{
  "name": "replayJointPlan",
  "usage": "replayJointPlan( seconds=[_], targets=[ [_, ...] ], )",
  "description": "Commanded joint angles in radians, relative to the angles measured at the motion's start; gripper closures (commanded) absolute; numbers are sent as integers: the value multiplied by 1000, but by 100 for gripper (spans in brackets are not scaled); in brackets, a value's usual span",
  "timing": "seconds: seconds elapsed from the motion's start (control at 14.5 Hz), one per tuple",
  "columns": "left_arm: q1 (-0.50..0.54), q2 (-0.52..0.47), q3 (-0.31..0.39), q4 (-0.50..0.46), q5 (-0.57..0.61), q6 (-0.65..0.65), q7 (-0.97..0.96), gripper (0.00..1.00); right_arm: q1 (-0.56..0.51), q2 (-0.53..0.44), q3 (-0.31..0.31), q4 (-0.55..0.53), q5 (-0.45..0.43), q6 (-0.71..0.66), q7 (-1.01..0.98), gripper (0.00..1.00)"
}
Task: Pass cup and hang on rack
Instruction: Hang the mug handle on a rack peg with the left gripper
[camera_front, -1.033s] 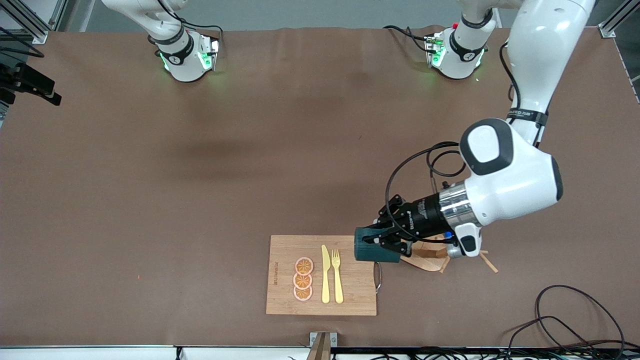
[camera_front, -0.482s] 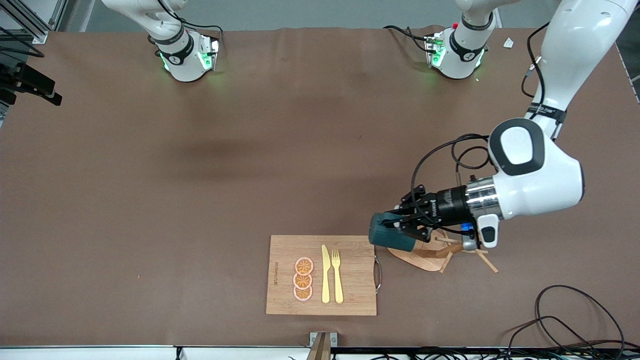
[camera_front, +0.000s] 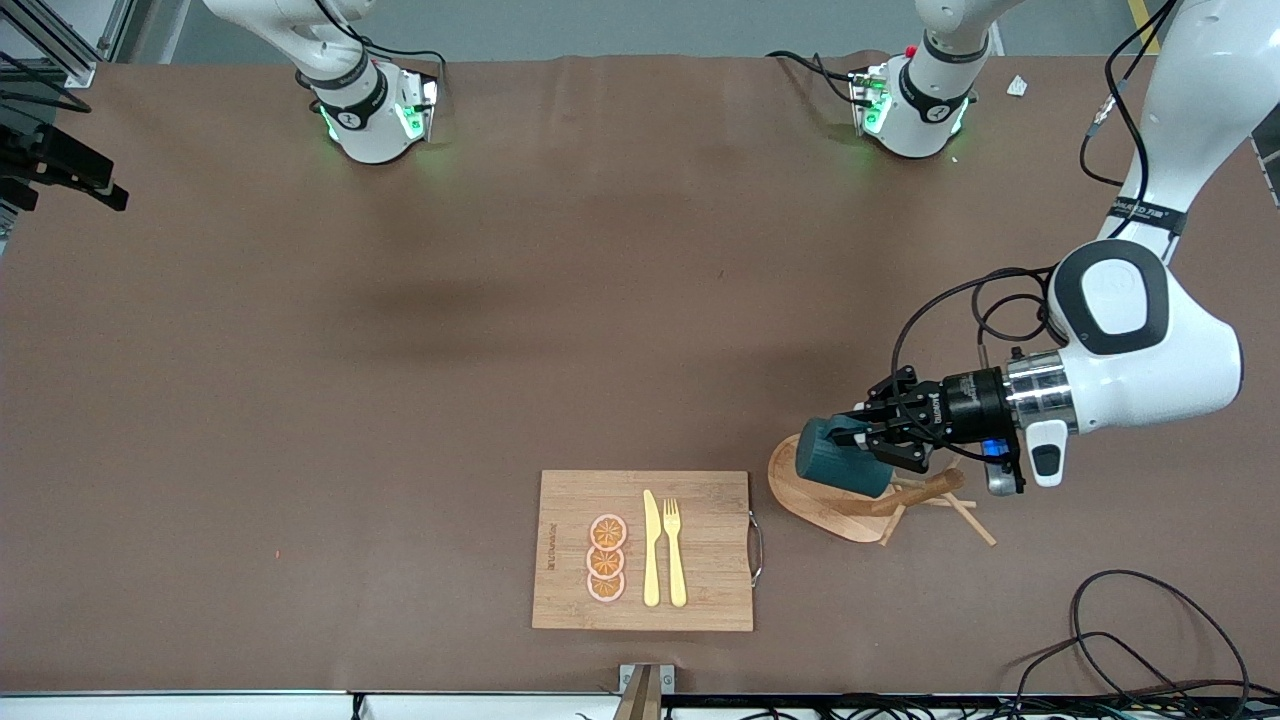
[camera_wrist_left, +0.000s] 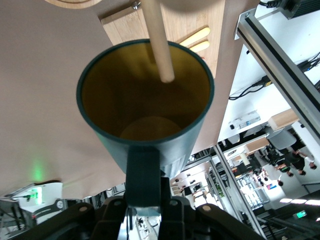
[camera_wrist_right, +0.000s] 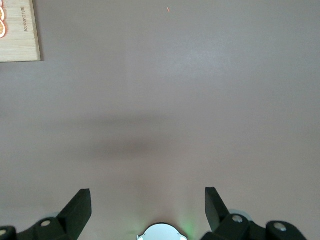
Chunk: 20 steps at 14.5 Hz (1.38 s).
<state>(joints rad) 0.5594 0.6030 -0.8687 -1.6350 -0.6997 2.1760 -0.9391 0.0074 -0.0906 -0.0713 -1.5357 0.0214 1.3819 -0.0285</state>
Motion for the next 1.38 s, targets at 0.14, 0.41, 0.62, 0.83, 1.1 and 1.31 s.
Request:
replayJointPlan(
  seconds=[0.14, 0.41, 0.62, 0.83, 1.1, 1.31],
  targets=[
    [80, -32, -12, -46, -30, -53, 100, 99, 8, -28, 7, -27, -27, 14, -13, 0],
    [109, 14, -10, -48, -30, -56, 181, 99, 13, -28, 7, -27, -34, 11, -11, 0],
    [113, 24, -10, -46, -30, -56, 184, 96, 13, -28, 5, -29, -34, 9, -13, 0],
    [111, 37, -10, -37, -29, -56, 178, 73, 13, -26, 5, -29, -34, 6, -11, 0],
    [113, 35, -9, -20, -29, -56, 172, 29, 13, -26, 5, -29, -34, 6, -11, 0],
    [116, 14, -9, 26, -8, -88, 126, 0, 13, -28, 5, -29, -34, 6, -11, 0]
  ],
)
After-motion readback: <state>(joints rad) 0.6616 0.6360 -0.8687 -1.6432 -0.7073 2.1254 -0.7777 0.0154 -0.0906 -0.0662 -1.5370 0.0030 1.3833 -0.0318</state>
